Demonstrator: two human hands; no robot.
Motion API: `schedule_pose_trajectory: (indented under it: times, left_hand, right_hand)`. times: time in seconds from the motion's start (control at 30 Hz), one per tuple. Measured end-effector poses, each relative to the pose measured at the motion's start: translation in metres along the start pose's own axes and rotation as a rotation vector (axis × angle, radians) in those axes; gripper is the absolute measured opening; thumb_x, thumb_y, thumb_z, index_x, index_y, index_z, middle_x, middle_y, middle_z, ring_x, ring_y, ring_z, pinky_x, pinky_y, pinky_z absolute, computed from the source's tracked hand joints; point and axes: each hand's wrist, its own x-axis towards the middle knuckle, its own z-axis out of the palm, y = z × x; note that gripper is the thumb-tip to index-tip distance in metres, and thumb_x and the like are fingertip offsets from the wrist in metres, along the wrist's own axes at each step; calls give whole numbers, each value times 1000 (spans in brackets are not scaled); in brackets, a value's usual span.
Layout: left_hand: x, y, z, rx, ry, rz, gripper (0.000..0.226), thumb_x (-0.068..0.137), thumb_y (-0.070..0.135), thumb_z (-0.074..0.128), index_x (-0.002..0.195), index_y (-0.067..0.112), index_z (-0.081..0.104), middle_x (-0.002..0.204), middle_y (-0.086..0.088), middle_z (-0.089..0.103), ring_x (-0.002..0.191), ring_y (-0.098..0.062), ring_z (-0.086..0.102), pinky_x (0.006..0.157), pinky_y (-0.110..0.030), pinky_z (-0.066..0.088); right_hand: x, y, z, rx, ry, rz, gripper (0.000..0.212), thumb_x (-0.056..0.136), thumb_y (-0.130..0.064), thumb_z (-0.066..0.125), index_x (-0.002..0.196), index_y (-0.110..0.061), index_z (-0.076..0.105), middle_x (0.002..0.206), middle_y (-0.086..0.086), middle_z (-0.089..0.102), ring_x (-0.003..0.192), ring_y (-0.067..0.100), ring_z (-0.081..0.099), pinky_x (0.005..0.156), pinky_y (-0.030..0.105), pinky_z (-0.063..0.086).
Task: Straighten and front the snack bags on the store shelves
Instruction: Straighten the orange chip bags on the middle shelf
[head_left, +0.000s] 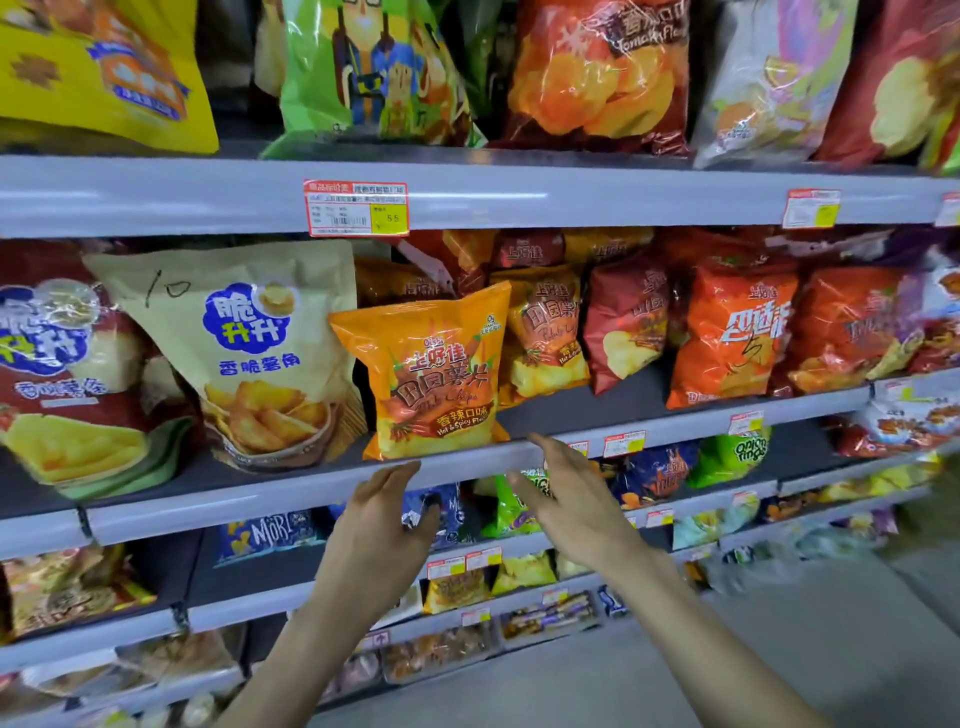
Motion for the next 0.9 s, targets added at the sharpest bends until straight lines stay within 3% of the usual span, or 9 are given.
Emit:
schedule_pose_trajectory:
  times: [0.1,0.27,0.47,0.67,0.83,0.9]
  left_hand:
    - [-2,25,11,49,-31,-4,64,103,37,62,162,27,39,151,0,55,129,-27,56,97,-42,51]
    - [2,67,37,129,28,-9,63,104,39,62,161,26,39,148,2,58,134,-21,53,98,-42,52]
    - [26,126,85,247,57,-45,61,99,47,65,154,24,48,138,-3,64,121,-29,64,84,-43,56]
    - [51,167,113,278,104,-105,69,99,47,65,159,23,42,139,-7,62,116,-34,65,80,-45,58]
    - [87,181,117,186,175,-148,79,94,31,71,162,14,35,145,-11,54,128,-38,56,93,-45,52]
    - [107,183,119,146,208,-180,87,94,33,71,165,10,26,151,-15,48,134,-44,51,98,-47,46]
  right_hand:
    - [1,14,-13,-18,14,-42,68,104,-57,49,161,-25,33,162,1,41,149,24,36,117,43,36]
    - [3,57,-48,-184,62,-163,66,106,-58,44,161,-24,32,157,3,46,144,26,41,116,44,36]
    - [7,135,-108,-310,114,-226,69,106,-57,43,162,-20,30,159,2,43,146,26,39,117,42,34]
    - [30,178,-136,-322,85,-261,70,105,-56,43,161,-16,30,158,4,43,145,27,40,116,42,37]
    - [65,176,-133,-216,98,-272,72,101,-49,53,159,-11,34,159,9,44,144,31,42,115,43,41]
    - [82,168,-131,-144,128,-279,75,100,-44,57,161,-8,31,164,11,37,149,31,38,119,42,38]
